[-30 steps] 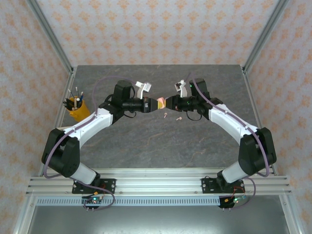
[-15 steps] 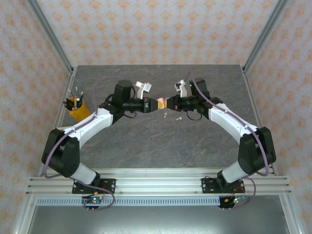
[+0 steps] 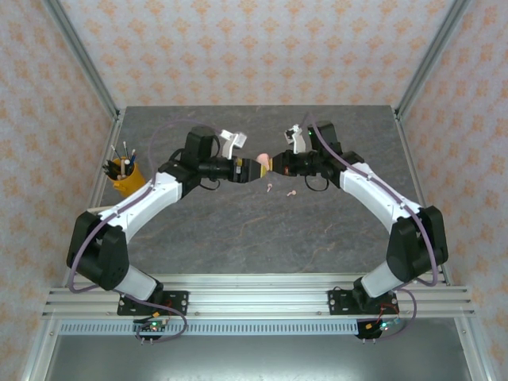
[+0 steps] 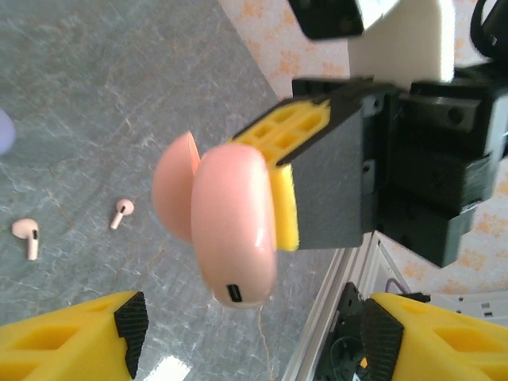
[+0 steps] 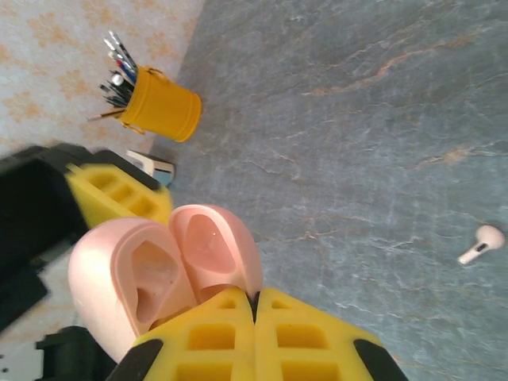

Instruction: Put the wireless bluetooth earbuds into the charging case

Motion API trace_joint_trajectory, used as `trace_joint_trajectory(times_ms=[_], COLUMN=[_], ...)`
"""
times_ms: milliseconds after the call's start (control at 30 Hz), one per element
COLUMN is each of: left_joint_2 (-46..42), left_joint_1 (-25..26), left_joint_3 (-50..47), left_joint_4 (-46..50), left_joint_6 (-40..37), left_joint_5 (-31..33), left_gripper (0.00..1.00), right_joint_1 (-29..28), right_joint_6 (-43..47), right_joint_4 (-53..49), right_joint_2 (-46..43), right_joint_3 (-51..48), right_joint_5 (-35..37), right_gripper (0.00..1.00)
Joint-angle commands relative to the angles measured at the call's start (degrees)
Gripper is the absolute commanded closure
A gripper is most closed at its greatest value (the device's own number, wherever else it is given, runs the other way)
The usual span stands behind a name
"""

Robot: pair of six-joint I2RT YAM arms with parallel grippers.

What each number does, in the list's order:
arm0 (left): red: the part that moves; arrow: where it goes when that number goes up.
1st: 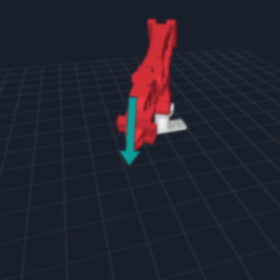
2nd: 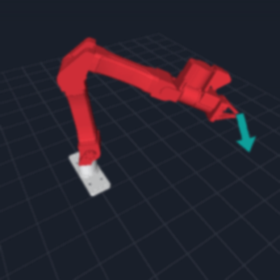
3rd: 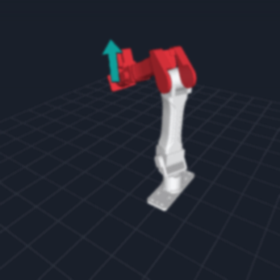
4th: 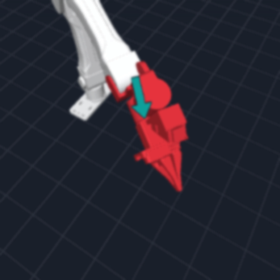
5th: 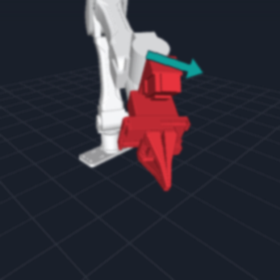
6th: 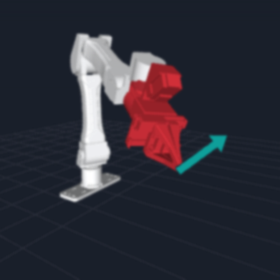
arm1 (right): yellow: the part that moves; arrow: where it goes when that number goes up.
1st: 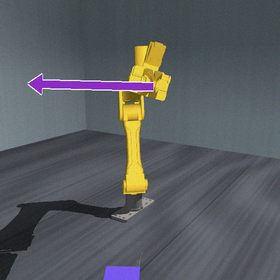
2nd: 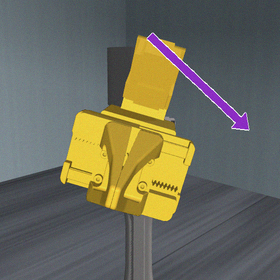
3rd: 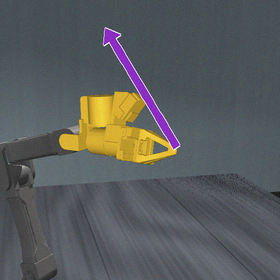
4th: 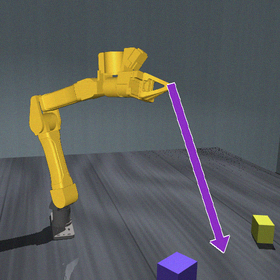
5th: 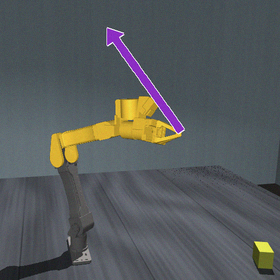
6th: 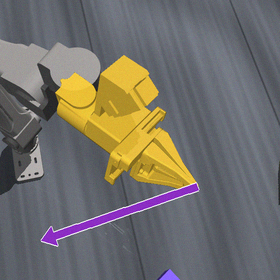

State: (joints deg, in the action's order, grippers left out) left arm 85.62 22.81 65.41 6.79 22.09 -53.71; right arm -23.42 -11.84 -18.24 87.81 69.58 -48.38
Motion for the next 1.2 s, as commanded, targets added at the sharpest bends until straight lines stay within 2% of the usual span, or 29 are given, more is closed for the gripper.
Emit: trace_joint_trajectory(times_ms=[0, 167, 467, 733, 967, 1167], left_joint_2=[-2.1, 2.9, 12.3, 14.2, 17.2, 16.7], left_joint_1=[-1.7, -2.5, -2.6, -2.6, -2.5, -2.5], left_joint_3=[5.6, 14.5, 25.3, 25.7, 28.7, 28.2], left_joint_4=[10.5, 27.8, 40.3, 33.1, 35.6, 33.5], left_joint_6=[-6.7, -17.7, -26.2, -21.3, -22.5, -21.2], left_joint_5=[-0.9, -2.0, -3.3, -6.1, -8.4, -8.3], left_gripper=[0.23, 0.20, 0.22, 0.23, 0.24, 0.25], right_joint_1=[0.1, 0.1, -0.8, -1.6, -2.8, -3.5], right_joint_6=[8.9, 18.0, 24.6, 24.6, 24.9, 25.0], right_joint_4=[-8.0, -15.9, -20.1, -19.3, -19.7, -20.2], right_joint_2=[0.8, 2.2, 3.6, 2.1, 1.7, 2.1], right_joint_3=[4.7, 9.7, 13.2, 11.7, 12.2, 13.5], right_joint_5=[5.0, 11.7, 15.9, 15.6, 15.9, 16.4], right_gripper=[1.00, 1.00, 1.00, 1.00, 1.00, 1.00])
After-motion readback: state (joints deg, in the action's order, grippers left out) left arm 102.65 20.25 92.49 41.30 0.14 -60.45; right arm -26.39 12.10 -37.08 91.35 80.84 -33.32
